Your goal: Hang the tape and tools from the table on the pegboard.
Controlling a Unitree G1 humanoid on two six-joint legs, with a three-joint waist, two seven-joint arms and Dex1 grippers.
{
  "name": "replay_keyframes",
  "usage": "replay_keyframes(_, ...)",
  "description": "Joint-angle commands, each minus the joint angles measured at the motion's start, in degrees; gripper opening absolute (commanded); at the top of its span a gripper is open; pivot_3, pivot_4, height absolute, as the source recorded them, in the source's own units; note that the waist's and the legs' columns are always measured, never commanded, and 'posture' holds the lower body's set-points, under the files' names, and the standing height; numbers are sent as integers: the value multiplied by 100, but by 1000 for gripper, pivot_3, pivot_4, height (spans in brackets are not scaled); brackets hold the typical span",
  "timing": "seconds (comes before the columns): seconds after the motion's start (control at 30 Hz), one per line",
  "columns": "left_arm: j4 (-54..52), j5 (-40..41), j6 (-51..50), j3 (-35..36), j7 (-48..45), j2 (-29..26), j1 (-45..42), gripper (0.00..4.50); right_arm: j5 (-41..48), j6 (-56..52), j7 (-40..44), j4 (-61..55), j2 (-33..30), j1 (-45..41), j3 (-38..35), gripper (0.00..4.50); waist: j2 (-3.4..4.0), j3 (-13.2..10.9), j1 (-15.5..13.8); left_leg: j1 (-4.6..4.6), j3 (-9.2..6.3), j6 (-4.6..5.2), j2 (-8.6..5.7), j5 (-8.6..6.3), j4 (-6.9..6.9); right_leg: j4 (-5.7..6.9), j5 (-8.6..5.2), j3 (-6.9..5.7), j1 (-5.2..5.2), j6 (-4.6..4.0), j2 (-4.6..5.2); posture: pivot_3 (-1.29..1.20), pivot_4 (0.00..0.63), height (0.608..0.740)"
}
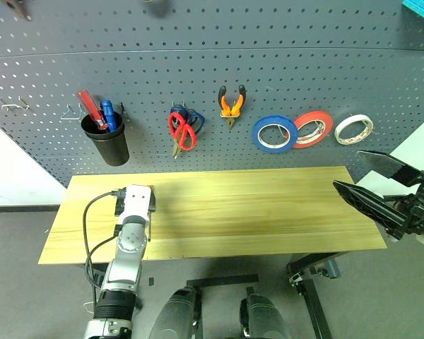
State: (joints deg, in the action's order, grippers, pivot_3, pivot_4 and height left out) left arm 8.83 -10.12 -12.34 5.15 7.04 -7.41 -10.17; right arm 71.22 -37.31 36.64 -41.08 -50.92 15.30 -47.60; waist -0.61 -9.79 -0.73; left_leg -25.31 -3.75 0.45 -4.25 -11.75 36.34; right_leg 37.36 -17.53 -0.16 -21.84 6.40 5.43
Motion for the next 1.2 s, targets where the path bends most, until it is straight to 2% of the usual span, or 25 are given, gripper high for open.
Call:
replay_keyframes(0.03,-192,312,-455,222,-116,3,-232,3822,174,-65,112,-100,-205,10,-234,4500,-2,-1,8,0,0,0,0,0,1,0,0,0,0,0,0,-101,170,740)
replay_keyframes(0.33,-402,659,-1184,364,-125,163,-262,3822,228,-457,259,-58,-581,59,-67,4500,-34,-39,19,-1,0,3,3,-1,-1,-2,-2,4,-1,-4,5,-103,237,740)
replay_keyframes(0.53,-453,758,-1388,413,-45,210,-180,3822,-28,-666,474,0,-766,103,133,4500,-49,-162,31,-6,0,7,6,-3,-1,-9,-11,6,-3,-22,10,-114,270,740)
replay_keyframes(0.73,-405,840,-1464,475,11,193,-234,3822,-20,-889,685,84,-877,114,-43,4500,-54,-294,35,-14,3,22,6,-13,-2,-27,-10,6,-4,-19,14,-137,292,740)
replay_keyframes(1.0,203,1063,-1358,644,-99,33,-744,3822,212,-1252,716,15,-982,123,-257,4500,-75,-449,81,-26,6,24,6,-14,-4,-28,-10,7,-17,-21,17,-160,327,740)
replay_keyframes(1.2,289,1161,-1442,676,-73,57,-865,3822,386,-1482,710,-61,-961,230,-487,4500,-96,-545,180,-64,12,28,6,-16,-4,-29,-2,7,-54,-5,19,-175,343,740)
